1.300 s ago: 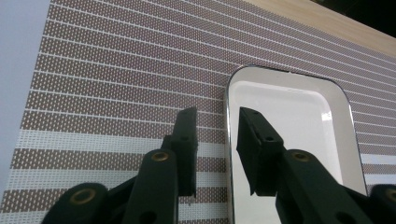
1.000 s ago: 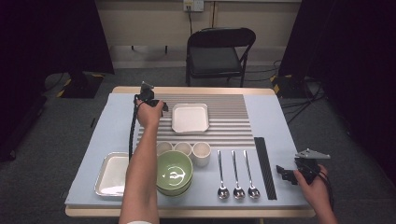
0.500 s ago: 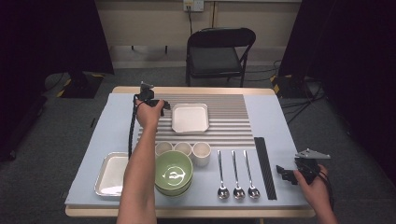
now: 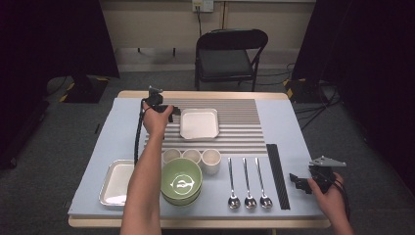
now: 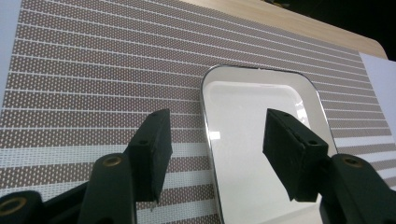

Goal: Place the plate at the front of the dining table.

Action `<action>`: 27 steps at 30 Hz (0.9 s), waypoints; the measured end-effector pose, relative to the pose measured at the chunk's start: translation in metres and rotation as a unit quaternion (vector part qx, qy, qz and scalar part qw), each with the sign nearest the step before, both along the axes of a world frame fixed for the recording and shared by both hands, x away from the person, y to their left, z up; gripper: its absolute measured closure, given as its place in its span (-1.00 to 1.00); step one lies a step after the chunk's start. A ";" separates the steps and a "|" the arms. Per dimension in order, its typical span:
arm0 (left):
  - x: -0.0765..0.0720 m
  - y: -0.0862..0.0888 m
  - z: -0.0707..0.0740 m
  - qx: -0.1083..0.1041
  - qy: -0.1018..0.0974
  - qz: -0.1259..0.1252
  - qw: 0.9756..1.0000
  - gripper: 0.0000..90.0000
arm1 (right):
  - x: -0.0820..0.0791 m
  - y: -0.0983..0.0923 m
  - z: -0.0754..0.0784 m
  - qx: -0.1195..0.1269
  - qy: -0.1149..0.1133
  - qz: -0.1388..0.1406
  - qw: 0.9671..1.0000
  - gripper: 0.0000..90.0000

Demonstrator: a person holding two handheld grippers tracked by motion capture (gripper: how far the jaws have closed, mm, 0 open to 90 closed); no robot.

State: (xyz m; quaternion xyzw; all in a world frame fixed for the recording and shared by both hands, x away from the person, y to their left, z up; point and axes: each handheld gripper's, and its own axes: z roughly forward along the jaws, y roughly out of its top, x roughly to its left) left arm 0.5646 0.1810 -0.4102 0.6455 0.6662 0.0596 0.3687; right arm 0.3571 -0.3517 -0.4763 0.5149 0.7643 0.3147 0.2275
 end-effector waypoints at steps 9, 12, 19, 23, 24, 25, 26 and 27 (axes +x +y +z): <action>-0.004 -0.003 0.003 0.003 -0.011 -0.017 1.000 -0.26 | 0.000 0.000 0.000 0.002 0.002 0.000 1.000 -0.74; -0.007 -0.005 0.004 0.006 -0.012 -0.029 1.000 -0.35 | 0.000 0.000 0.000 0.001 0.001 0.000 1.000 -0.74; -0.010 -0.004 0.006 0.012 -0.012 -0.035 0.999 -0.46 | 0.000 0.000 0.000 0.001 0.001 -0.001 1.000 -0.74; -0.013 -0.002 0.008 0.018 -0.013 -0.053 0.998 -0.49 | 0.000 0.000 0.000 0.001 0.001 0.000 1.000 -0.74; -0.014 -0.002 0.008 0.016 -0.011 -0.052 0.998 -0.47 | 0.000 0.000 0.000 0.002 0.001 0.000 1.000 -0.74; -0.014 -0.002 0.009 0.018 -0.012 -0.053 0.998 -0.47 | 0.000 0.000 0.000 0.002 0.001 0.000 1.000 -0.74; -0.015 -0.002 0.009 0.016 -0.012 -0.055 0.998 -0.46 | 0.000 0.000 0.000 0.001 0.001 0.000 1.000 -0.74; -0.016 0.000 0.009 0.013 -0.014 -0.055 0.998 -0.47 | 0.000 0.000 0.000 0.001 0.001 0.000 1.000 -0.74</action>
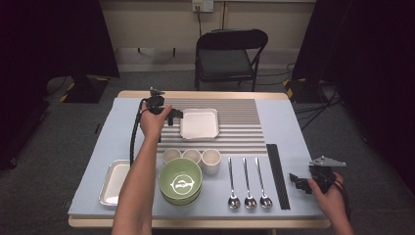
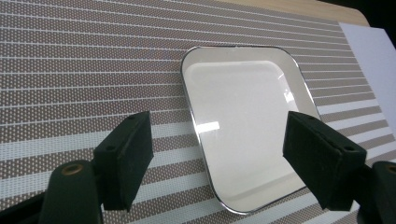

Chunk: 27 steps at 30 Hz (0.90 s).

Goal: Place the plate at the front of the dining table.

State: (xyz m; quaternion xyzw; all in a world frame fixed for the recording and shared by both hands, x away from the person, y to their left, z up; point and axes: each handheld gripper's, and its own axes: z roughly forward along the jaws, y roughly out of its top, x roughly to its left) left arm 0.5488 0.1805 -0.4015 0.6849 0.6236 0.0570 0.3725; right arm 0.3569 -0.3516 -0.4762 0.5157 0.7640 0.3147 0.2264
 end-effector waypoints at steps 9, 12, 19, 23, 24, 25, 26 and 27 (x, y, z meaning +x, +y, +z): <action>-0.008 0.011 -0.004 -0.008 0.005 -0.004 1.000 -0.47 | 0.000 0.000 0.000 0.000 -0.001 0.001 1.000 -0.74; -0.009 0.012 -0.004 -0.003 0.007 -0.004 1.000 -0.47 | 0.000 0.000 0.000 0.001 0.001 0.000 1.000 -0.74; -0.014 0.014 -0.001 -0.001 0.008 -0.020 1.000 -0.51 | 0.000 0.000 0.000 -0.001 -0.001 0.000 1.000 -0.74; -0.016 0.014 0.001 0.001 0.009 -0.027 1.000 -0.50 | 0.000 0.000 0.000 0.000 0.000 0.000 1.000 -0.74; -0.016 0.014 0.001 0.001 0.009 -0.027 1.000 -0.49 | 0.000 0.000 0.000 0.000 0.000 0.000 1.000 -0.74; -0.017 0.014 0.002 0.001 0.008 -0.027 1.000 -0.49 | 0.000 0.000 0.000 -0.001 0.000 0.000 1.000 -0.74; -0.017 0.014 0.002 0.002 0.009 -0.027 1.000 -0.49 | 0.000 0.000 0.000 -0.001 0.000 0.000 1.000 -0.74; -0.018 0.015 0.003 0.008 0.007 -0.031 0.999 -0.48 | 0.000 0.000 0.000 -0.001 -0.001 0.000 1.000 -0.74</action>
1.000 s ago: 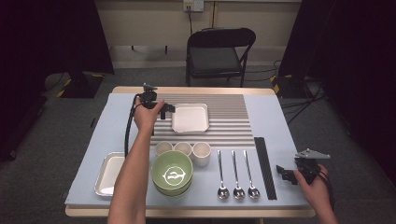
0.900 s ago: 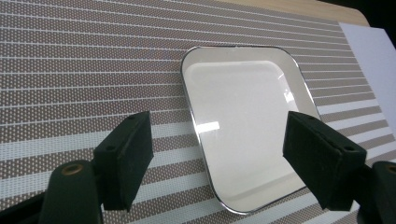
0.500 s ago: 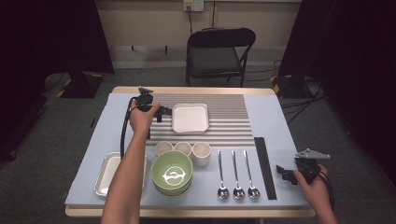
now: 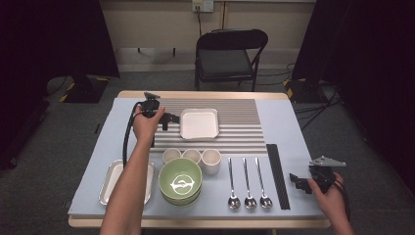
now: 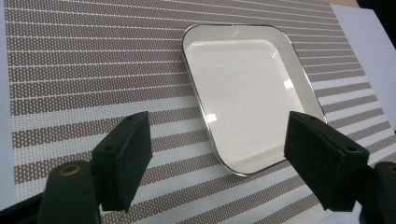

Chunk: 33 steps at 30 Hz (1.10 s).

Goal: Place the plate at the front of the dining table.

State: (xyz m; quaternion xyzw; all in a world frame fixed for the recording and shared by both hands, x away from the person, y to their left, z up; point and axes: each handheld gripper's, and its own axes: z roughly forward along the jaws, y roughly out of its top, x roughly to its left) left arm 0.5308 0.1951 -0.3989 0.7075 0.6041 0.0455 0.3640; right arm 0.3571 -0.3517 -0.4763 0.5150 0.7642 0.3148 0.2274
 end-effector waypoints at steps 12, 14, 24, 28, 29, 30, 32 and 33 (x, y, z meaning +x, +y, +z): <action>-0.008 0.008 0.000 -0.012 0.000 0.001 1.000 -0.46 | 0.000 0.000 0.000 0.001 0.001 0.000 1.000 -0.74; -0.009 0.009 0.000 -0.011 0.001 0.001 1.000 -0.46 | 0.000 0.000 0.000 0.001 0.002 0.000 1.000 -0.74; -0.016 0.011 0.001 0.000 0.000 -0.007 1.000 -0.47 | 0.000 0.000 0.000 0.002 0.003 0.000 1.000 -0.74; -0.018 0.009 0.002 -0.003 -0.002 -0.012 1.000 -0.48 | 0.000 0.000 0.000 0.001 0.001 0.000 1.000 -0.74; -0.019 0.008 0.003 -0.006 -0.002 -0.011 1.000 -0.48 | 0.000 0.000 0.000 0.001 0.001 0.000 1.000 -0.74; -0.020 0.008 0.004 -0.005 -0.003 -0.016 1.000 -0.48 | 0.000 0.000 0.000 0.001 0.001 0.000 1.000 -0.74; -0.021 0.008 0.005 0.000 -0.003 -0.017 1.000 -0.48 | 0.000 0.000 0.000 0.001 0.001 0.000 1.000 -0.74; -0.021 0.008 0.005 0.000 -0.003 -0.017 1.000 -0.48 | 0.000 0.000 0.000 0.001 0.001 0.000 1.000 -0.74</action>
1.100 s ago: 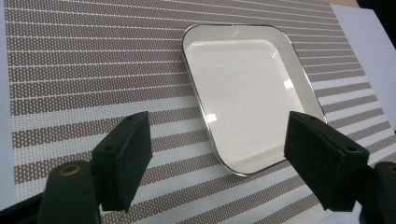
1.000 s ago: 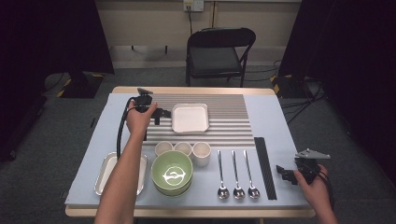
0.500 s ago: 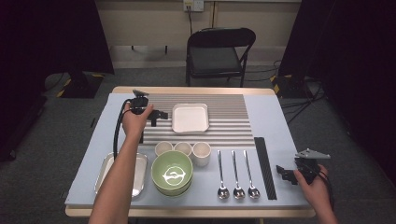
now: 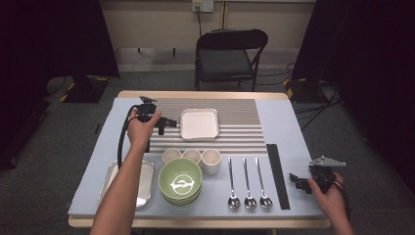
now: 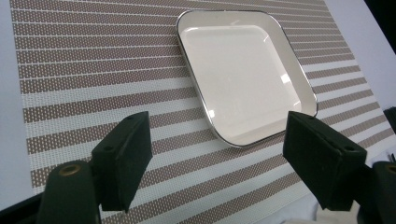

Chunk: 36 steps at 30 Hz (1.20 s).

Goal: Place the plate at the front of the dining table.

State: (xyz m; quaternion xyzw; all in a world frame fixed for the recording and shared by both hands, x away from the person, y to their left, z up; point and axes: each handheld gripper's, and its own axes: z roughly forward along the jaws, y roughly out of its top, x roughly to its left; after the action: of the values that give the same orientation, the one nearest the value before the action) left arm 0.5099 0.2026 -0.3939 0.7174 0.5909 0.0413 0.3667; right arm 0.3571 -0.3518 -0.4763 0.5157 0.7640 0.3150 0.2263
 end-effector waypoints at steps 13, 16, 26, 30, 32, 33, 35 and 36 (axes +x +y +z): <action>-0.012 0.005 0.006 -0.012 -0.006 -0.009 1.000 -0.47 | 0.000 0.000 0.000 -0.001 0.000 -0.001 1.000 -0.74; -0.015 0.008 0.004 -0.008 -0.005 -0.007 1.000 -0.46 | 0.000 0.000 0.000 -0.001 0.000 -0.001 1.000 -0.74; -0.023 0.019 0.000 -0.009 -0.005 -0.008 1.000 -0.47 | 0.000 0.000 0.000 -0.001 -0.001 0.001 1.000 -0.74; -0.025 0.020 -0.001 -0.012 -0.002 -0.011 1.000 -0.47 | 0.000 0.000 0.000 -0.001 -0.001 0.000 1.000 -0.74; -0.026 0.021 -0.002 -0.013 -0.001 -0.012 1.000 -0.47 | 0.000 0.000 0.000 -0.001 0.000 -0.001 1.000 -0.74; -0.027 0.022 -0.002 -0.011 -0.001 -0.015 1.000 -0.47 | 0.000 0.000 0.000 -0.001 0.000 -0.001 1.000 -0.74; -0.028 0.023 -0.002 -0.011 -0.001 -0.016 1.000 -0.47 | 0.000 0.000 0.000 -0.001 -0.001 0.000 1.000 -0.74; -0.028 0.023 -0.002 -0.011 -0.001 -0.016 1.000 -0.47 | 0.000 0.000 0.000 -0.001 -0.001 0.000 1.000 -0.74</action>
State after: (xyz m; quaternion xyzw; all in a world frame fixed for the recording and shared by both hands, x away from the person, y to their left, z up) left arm 0.4815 0.2254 -0.3964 0.7229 0.5792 0.0294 0.3756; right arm 0.3571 -0.3517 -0.4763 0.5149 0.7642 0.3145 0.2279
